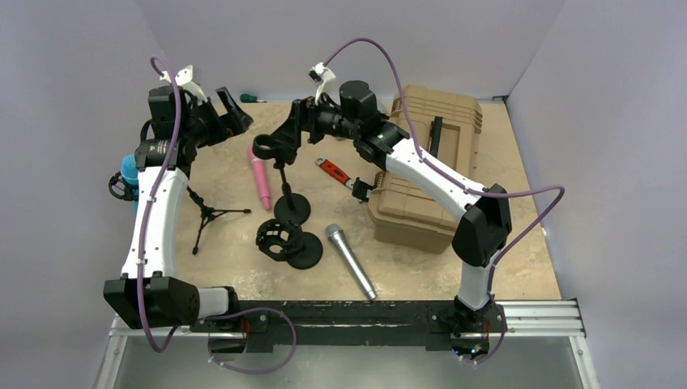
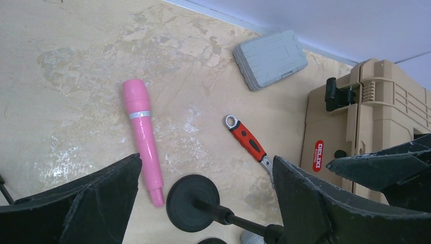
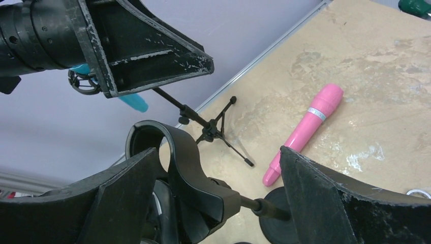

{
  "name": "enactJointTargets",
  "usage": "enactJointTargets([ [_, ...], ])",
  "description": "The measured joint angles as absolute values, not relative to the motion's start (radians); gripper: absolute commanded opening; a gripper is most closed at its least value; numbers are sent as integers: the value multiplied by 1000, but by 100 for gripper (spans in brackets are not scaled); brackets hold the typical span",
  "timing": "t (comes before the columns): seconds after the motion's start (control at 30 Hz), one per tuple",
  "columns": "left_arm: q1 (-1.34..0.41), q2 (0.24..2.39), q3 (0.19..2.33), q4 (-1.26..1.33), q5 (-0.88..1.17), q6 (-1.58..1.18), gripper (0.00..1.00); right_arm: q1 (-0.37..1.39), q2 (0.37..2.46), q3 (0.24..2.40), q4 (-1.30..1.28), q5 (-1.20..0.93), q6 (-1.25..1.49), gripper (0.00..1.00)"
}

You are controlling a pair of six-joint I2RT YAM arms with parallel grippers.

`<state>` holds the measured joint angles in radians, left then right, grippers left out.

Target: Remove the microphone from the stand

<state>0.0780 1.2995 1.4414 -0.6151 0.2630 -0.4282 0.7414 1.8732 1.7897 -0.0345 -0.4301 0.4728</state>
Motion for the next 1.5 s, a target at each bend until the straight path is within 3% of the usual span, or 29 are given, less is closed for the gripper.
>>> enactJointTargets([
  [0.5, 78, 1299, 1441, -615, 266, -428, 97, 753, 1877, 1801, -69, -396, 426, 86],
  [1.5, 86, 1250, 1410, -593, 250, -427, 97, 793, 1926, 1573, 109, -277, 347, 85],
])
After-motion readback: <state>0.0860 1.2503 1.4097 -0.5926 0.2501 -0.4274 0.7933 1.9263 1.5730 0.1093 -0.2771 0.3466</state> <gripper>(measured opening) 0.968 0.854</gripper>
